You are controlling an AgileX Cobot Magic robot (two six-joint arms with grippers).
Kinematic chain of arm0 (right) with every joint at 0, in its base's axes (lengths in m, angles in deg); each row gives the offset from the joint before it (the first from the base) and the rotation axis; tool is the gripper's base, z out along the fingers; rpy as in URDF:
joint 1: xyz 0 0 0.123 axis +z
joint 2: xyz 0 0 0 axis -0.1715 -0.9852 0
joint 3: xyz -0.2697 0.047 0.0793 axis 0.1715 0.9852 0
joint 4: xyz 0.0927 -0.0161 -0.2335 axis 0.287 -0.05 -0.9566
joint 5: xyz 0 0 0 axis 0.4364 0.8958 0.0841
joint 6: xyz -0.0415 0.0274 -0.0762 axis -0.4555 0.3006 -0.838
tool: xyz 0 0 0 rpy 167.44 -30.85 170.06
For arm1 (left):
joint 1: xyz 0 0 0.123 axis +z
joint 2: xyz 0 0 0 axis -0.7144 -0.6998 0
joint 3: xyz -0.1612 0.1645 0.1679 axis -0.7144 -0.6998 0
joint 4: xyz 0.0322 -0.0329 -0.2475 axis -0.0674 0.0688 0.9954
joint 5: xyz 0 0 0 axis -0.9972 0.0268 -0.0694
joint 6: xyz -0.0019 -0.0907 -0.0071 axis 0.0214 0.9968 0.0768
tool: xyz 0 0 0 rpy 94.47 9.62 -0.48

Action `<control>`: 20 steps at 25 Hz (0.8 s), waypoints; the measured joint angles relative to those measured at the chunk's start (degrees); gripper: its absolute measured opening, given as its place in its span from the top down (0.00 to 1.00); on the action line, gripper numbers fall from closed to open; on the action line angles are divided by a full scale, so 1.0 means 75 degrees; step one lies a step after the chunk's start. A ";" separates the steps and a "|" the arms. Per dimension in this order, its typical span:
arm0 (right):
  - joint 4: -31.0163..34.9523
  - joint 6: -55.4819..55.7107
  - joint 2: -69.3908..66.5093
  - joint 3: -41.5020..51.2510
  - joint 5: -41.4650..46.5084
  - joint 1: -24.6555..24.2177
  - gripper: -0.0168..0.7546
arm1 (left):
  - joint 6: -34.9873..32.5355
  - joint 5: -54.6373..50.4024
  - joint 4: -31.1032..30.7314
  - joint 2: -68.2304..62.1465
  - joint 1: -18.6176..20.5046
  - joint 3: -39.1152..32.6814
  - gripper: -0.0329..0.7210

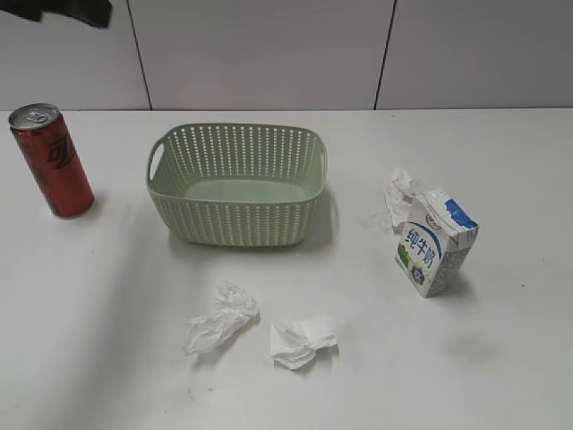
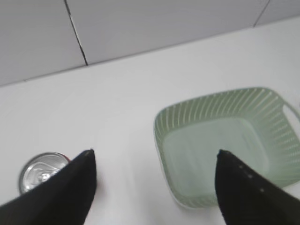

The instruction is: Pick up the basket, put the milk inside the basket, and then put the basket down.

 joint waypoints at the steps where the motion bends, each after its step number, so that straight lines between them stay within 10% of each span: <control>1: 0.0000 0.0000 0.0000 0.0000 0.0000 0.0000 0.23 | 0.0001 -0.0293 0.0033 -0.0507 -0.0067 0.0372 0.16; 20: 0.0000 0.0000 0.0000 0.0000 0.0000 0.0000 0.23 | -0.0017 -0.0631 0.0661 -0.5492 -0.0123 0.2086 0.28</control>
